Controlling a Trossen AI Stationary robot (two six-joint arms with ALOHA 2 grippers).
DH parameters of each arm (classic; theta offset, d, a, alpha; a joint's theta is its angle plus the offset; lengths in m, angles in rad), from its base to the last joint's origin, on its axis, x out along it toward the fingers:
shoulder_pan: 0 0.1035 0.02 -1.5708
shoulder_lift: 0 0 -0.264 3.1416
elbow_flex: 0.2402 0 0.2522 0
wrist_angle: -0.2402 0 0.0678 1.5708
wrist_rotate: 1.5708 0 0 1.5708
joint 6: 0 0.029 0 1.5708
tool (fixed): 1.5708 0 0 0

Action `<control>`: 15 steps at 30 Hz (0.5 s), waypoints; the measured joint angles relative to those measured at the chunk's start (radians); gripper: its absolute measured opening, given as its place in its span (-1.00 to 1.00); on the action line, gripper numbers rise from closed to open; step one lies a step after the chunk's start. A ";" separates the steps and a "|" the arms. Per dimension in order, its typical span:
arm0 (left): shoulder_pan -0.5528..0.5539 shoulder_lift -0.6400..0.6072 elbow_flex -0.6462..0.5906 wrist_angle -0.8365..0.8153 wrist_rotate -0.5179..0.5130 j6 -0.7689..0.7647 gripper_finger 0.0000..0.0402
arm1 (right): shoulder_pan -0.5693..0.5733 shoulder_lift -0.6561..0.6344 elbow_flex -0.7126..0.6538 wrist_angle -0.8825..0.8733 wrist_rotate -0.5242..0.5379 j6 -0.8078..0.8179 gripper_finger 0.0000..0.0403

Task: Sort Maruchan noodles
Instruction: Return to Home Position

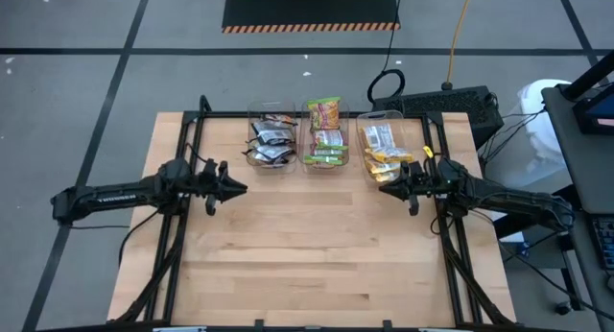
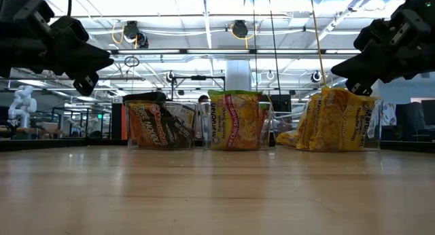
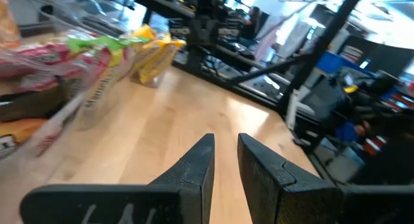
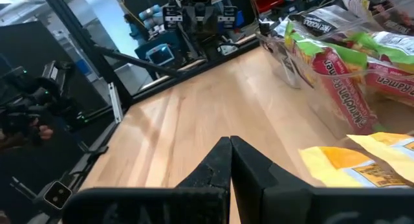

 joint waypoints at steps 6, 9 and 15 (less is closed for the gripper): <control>0.000 0.000 0.000 0.000 -0.025 -0.051 -0.63 | 0.000 0.000 0.000 -0.002 -0.003 -0.006 -1.00; 0.000 0.000 0.000 0.000 -0.025 -0.030 -0.63 | 0.000 0.000 0.000 -0.002 -0.003 -0.006 -1.00; 0.000 0.000 0.000 0.001 -0.025 -0.023 -0.63 | 0.000 0.000 0.000 -0.002 -0.004 -0.006 -1.00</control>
